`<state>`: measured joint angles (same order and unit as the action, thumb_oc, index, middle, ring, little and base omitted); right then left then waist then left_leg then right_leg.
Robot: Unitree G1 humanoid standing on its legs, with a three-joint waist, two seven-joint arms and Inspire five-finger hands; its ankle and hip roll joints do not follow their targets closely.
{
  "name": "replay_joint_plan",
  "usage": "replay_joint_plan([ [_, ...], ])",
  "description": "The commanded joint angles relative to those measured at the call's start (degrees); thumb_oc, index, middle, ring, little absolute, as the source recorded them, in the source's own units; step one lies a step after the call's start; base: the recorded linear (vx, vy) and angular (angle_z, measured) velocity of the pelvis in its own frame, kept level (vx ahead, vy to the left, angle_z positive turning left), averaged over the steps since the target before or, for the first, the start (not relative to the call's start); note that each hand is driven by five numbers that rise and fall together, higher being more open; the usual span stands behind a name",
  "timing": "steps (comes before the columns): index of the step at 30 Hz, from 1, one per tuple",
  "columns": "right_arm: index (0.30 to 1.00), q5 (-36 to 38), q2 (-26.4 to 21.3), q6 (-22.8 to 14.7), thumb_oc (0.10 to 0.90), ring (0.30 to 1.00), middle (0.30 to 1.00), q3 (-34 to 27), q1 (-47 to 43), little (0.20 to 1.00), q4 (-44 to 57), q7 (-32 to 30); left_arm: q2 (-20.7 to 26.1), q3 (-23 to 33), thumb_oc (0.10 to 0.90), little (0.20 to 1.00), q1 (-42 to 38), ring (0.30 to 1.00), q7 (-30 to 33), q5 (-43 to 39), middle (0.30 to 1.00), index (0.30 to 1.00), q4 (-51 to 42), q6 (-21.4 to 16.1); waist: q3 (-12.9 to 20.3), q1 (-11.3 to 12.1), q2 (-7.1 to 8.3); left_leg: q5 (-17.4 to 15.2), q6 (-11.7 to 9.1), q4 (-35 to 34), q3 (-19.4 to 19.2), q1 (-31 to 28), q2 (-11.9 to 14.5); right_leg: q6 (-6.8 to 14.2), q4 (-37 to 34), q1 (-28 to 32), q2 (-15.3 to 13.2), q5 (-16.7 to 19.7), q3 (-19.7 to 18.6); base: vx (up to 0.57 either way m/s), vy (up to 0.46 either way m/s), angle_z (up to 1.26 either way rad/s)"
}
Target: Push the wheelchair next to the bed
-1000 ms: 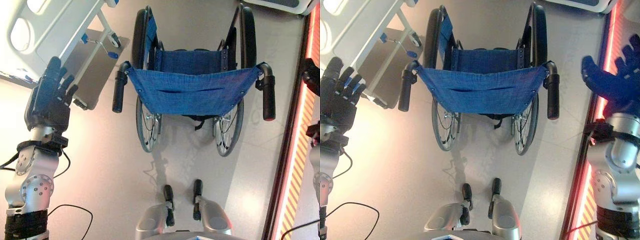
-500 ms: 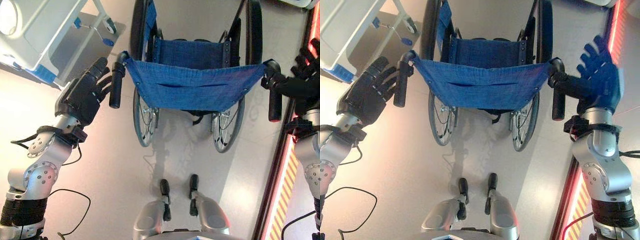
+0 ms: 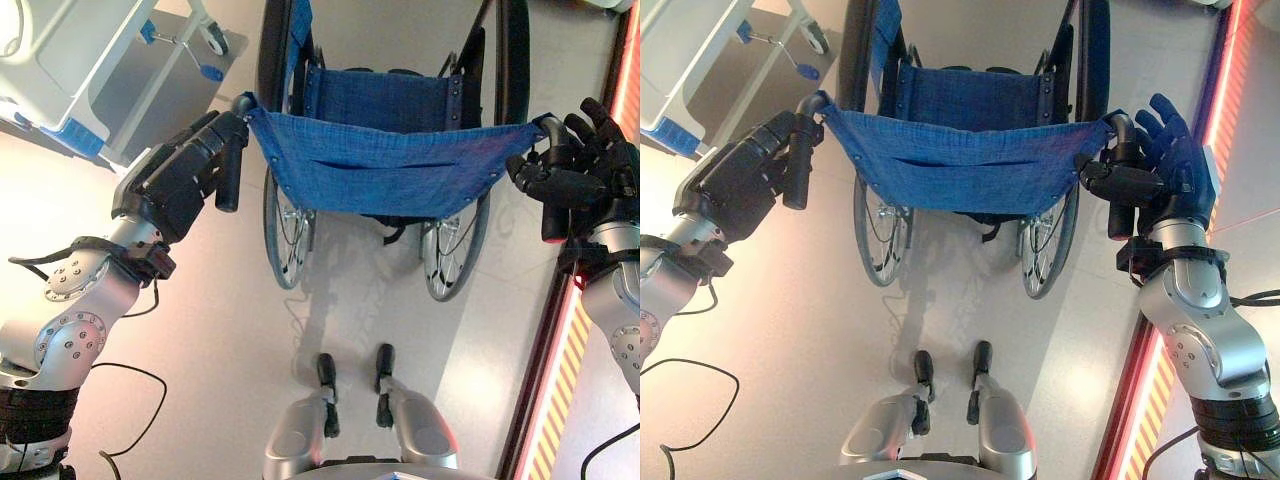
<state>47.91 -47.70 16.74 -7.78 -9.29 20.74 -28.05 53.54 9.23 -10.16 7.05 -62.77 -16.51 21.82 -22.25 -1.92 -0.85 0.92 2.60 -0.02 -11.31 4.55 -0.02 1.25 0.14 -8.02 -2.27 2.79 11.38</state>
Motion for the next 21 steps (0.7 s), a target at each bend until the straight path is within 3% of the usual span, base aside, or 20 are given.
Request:
replay_joint_plan([
  [1, 0.900, -0.4, -4.3, -2.2, 0.800, 0.900, 0.900, 0.2, -5.5, 0.900, 3.5, -1.8, 5.7, -1.4, 0.800, 0.900, -8.6, 0.900, -2.5, 0.4, 0.900, 0.900, -5.9, -3.3, 4.5, -1.0, 1.83, 1.0, -5.4, 3.6, -1.5, 3.6, 2.8, 5.3, -1.2, 1.9, -3.7, 1.0, -4.0, 0.00, 0.000, 0.00],
  [6, 0.900, 1.4, -7.1, -0.7, 0.800, 0.900, 0.900, 1.7, -8.4, 0.900, 1.5, -2.6, 7.5, -4.0, 0.800, 0.900, -11.8, 0.900, -3.4, 1.3, 0.900, 0.900, -4.8, -1.9, 4.1, -0.8, 2.00, 1.0, -5.3, 3.9, -1.4, 3.8, 2.9, 5.2, -1.1, 1.9, -3.7, 1.0, -4.0, 0.00, 0.000, 0.00],
  [13, 0.900, 2.6, -8.5, -0.4, 0.800, 0.900, 0.900, 4.6, -11.7, 0.900, -1.1, -2.8, 8.6, -7.4, 0.800, 0.900, -15.0, 0.900, -4.5, -3.6, 0.900, 0.900, -3.6, -0.5, 3.4, -0.7, 1.93, 1.1, -5.3, 3.8, -1.0, 3.7, 2.7, 5.3, -1.0, 1.8, -3.8, 1.2, -3.9, 0.00, 0.000, 0.00],
  [18, 0.900, 2.6, -7.9, -0.8, 0.800, 0.900, 0.900, 5.5, -11.6, 0.900, -1.6, -2.8, 7.5, -8.0, 0.800, 0.900, -15.3, 0.900, -5.3, -5.6, 0.900, 0.900, -6.0, -7.7, 3.4, -0.7, 1.93, 1.0, -5.3, 3.6, -1.0, 3.4, 2.5, 5.3, -1.1, 1.8, -3.9, 1.3, -3.8, 0.00, 0.000, 0.00],
  [21, 0.900, 2.2, -7.8, -1.0, 0.800, 0.900, 0.900, 4.9, -10.9, 0.900, -1.4, -2.9, 7.7, -6.5, 0.800, 0.900, -14.5, 0.900, -2.8, -5.9, 0.900, 0.900, -7.5, -9.3, 3.6, -0.6, 1.93, 0.9, -5.3, 3.4, -1.1, 3.4, 2.5, 5.3, -1.0, 1.7, -3.9, 1.2, -3.8, 0.00, 0.000, 0.00],
])
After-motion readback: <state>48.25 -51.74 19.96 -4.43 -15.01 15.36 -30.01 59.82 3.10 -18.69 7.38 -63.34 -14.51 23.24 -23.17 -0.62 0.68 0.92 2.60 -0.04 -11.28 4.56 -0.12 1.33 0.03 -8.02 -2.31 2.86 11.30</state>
